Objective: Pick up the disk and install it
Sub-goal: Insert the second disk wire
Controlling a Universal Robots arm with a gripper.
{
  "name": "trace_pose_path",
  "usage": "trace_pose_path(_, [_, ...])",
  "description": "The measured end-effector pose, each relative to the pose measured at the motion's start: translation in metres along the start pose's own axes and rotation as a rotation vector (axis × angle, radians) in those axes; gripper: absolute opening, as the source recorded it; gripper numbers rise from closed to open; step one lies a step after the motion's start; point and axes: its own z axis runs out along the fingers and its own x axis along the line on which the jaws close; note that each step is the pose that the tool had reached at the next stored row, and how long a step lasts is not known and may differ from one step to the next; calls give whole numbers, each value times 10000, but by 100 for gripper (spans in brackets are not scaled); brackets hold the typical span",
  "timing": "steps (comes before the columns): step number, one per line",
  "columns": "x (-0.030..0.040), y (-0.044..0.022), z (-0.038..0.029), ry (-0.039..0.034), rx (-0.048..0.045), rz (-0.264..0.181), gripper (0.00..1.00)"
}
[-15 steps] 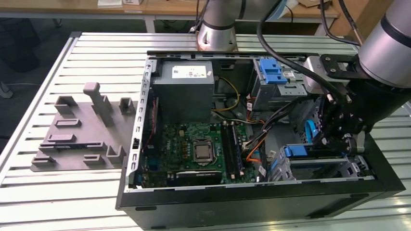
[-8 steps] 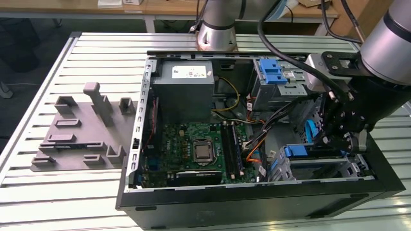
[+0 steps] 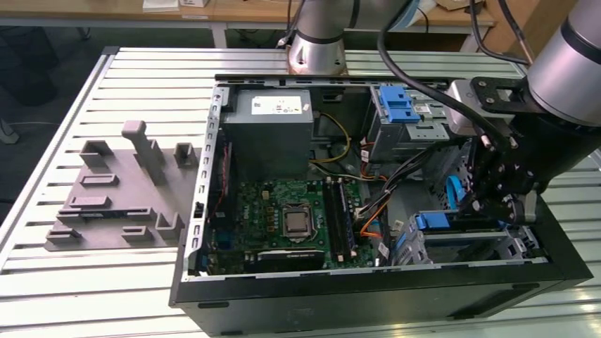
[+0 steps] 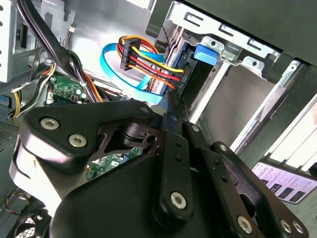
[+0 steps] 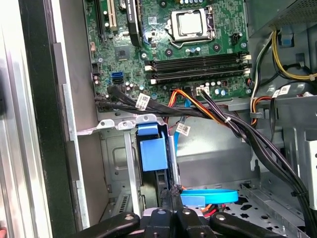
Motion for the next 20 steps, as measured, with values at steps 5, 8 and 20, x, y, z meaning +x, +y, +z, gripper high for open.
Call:
trace_pose_path(5, [0, -4, 10, -14, -2, 1, 11])
trace_pose_path(8, [0, -4, -1, -18, -3, 1, 11])
trace_pose_path(20, [-3, -6, -72, -15, -2, 1, 11])
